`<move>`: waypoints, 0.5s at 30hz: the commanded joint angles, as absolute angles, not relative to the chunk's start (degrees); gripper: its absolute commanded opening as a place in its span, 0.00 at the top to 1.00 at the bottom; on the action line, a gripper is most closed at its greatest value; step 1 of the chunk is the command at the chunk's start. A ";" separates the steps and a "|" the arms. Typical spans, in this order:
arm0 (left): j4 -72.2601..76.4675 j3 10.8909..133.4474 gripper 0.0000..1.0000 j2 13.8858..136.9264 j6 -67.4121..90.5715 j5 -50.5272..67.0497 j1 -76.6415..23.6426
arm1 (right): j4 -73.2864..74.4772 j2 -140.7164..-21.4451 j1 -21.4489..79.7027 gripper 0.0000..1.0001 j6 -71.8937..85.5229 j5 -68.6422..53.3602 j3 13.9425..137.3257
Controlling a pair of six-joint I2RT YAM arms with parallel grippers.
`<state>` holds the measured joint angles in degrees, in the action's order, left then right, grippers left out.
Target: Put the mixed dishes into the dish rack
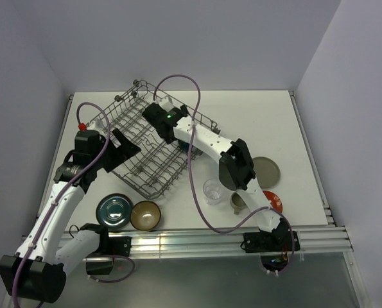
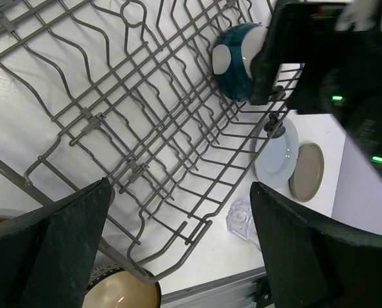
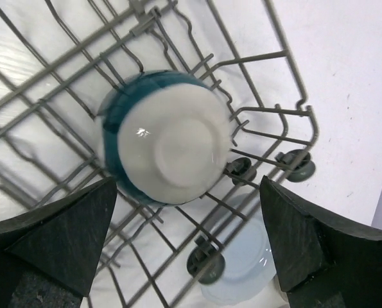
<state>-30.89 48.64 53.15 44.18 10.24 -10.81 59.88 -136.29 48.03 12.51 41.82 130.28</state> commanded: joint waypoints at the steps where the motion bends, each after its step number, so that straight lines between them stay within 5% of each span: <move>1: -31.81 50.27 0.04 51.16 43.68 10.37 -10.72 | 59.76 -128.24 48.87 0.00 13.88 41.92 134.12; 7: -32.87 51.06 0.04 49.92 44.03 10.37 -10.81 | 59.33 -112.09 55.45 0.00 22.72 39.30 119.12; 15: -32.78 50.10 0.05 47.29 45.26 12.04 -10.81 | 34.30 -87.02 68.28 0.12 48.82 19.08 77.10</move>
<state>-32.93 48.69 49.50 44.62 10.61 -10.81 45.69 -89.10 66.52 34.44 27.31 86.11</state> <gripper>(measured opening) 0.955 0.897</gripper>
